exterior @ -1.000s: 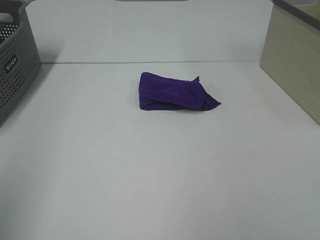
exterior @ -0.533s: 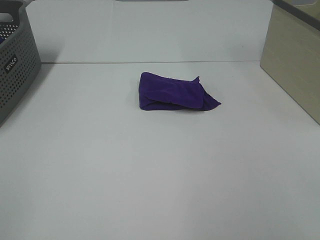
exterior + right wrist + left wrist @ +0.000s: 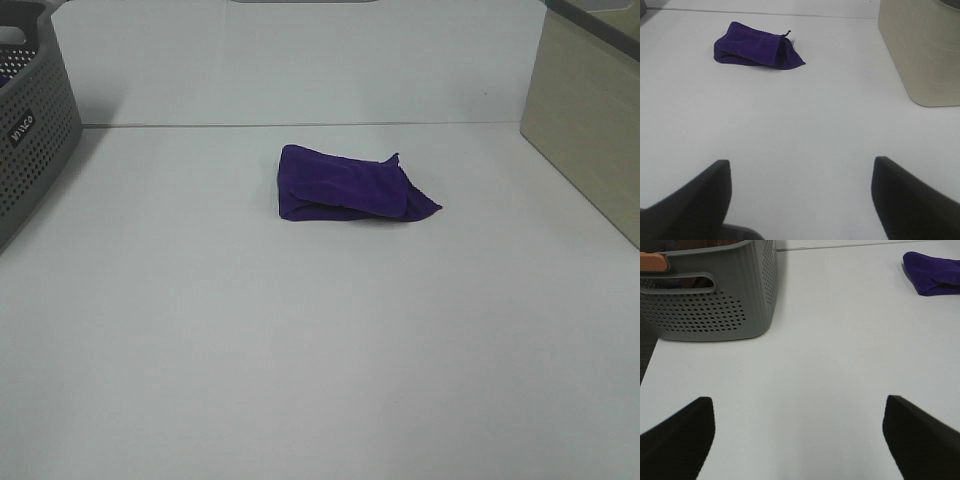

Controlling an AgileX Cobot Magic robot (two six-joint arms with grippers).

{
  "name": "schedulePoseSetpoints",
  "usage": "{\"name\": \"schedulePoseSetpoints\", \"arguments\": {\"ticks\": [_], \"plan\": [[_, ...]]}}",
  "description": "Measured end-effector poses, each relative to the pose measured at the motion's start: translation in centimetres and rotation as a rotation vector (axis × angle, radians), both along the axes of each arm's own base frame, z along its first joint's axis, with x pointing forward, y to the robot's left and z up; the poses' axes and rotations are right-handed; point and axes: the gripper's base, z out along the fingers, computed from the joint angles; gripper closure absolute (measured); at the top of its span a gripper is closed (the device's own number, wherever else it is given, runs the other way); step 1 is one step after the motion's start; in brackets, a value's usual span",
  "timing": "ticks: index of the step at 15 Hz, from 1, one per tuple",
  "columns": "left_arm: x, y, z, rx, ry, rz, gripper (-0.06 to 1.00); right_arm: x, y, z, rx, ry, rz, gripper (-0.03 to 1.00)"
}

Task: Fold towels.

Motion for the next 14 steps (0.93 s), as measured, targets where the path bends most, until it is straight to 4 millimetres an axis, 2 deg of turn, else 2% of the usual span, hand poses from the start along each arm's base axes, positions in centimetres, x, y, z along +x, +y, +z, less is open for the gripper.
{"name": "schedulePoseSetpoints", "arguments": {"ticks": [14], "plan": [[0.04, -0.06, -0.01, -0.012, -0.004, 0.065, 0.10, 0.00, 0.00, 0.00, 0.001, 0.000, 0.000, 0.21]]}}
